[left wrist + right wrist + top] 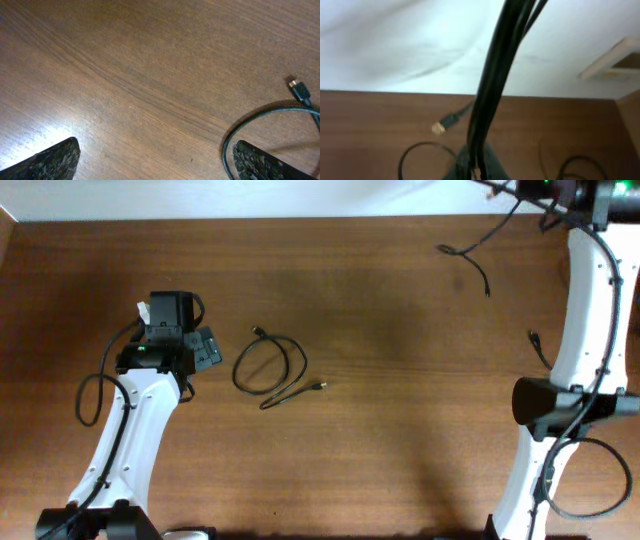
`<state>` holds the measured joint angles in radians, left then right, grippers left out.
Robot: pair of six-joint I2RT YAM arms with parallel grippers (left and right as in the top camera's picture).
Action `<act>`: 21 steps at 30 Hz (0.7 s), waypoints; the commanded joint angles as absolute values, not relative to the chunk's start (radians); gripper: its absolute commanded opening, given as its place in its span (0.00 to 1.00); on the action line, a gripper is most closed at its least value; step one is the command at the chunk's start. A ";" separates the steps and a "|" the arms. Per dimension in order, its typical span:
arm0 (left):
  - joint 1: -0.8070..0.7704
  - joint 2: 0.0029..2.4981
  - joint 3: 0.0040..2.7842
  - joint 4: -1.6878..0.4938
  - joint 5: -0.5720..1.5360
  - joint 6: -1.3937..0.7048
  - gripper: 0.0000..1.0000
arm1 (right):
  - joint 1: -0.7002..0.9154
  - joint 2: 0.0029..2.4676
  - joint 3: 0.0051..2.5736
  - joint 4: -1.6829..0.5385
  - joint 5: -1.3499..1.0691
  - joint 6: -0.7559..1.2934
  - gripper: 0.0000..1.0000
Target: Untangle cables
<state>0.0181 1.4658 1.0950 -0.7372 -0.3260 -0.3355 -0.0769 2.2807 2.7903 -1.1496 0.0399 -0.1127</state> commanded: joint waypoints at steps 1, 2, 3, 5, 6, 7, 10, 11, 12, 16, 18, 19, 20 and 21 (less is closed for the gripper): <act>0.015 1.459 1.095 -0.735 -0.329 -0.324 0.99 | -0.142 2.284 2.600 -0.981 0.038 -0.114 0.04; 0.015 1.459 1.095 -0.735 -0.329 -0.324 0.99 | -0.162 2.284 2.534 -0.921 0.038 -0.114 0.04; 0.015 1.459 1.095 -0.735 -0.329 -0.324 0.99 | -0.194 2.284 2.427 -0.839 0.038 -0.114 0.04; 0.015 1.459 1.095 -0.735 -0.329 -0.324 0.99 | -0.239 2.284 2.257 -0.748 0.038 -0.114 0.04; 0.015 1.459 1.095 -0.735 -0.329 -0.324 0.99 | -0.257 2.284 2.143 -0.701 0.038 -0.114 0.04; 0.015 1.459 1.095 -0.735 -0.329 -0.324 0.99 | -0.266 2.284 2.040 -0.648 0.038 -0.114 0.04; 0.015 1.459 1.095 -0.735 -0.329 -0.324 0.99 | -0.269 2.284 1.898 -0.564 0.038 -0.114 0.04; 0.015 1.459 1.095 -0.735 -0.329 -0.324 0.99 | -0.269 2.284 1.884 -0.556 0.038 -0.114 0.06; 0.015 1.459 1.095 -0.735 -0.329 -0.324 0.99 | -0.269 2.284 1.881 -0.560 0.037 -0.114 0.19; 0.015 1.459 1.095 -0.735 -0.329 -0.324 0.99 | -0.269 2.284 1.876 -0.580 0.031 -0.114 0.98; 0.015 1.459 1.095 -0.735 -0.329 -0.324 0.99 | -0.269 2.284 1.876 -0.614 0.030 -0.114 0.98; 0.015 1.459 1.095 -0.735 -0.329 -0.324 0.99 | -0.269 2.284 1.876 -0.627 0.030 -0.114 0.98; 0.015 1.459 1.095 -0.735 -0.329 -0.324 0.99 | -0.269 2.284 1.877 -0.646 0.030 -0.114 0.98; 0.015 1.459 1.095 -0.735 -0.329 -0.324 0.99 | -0.268 2.284 1.877 -0.669 0.024 -0.114 0.98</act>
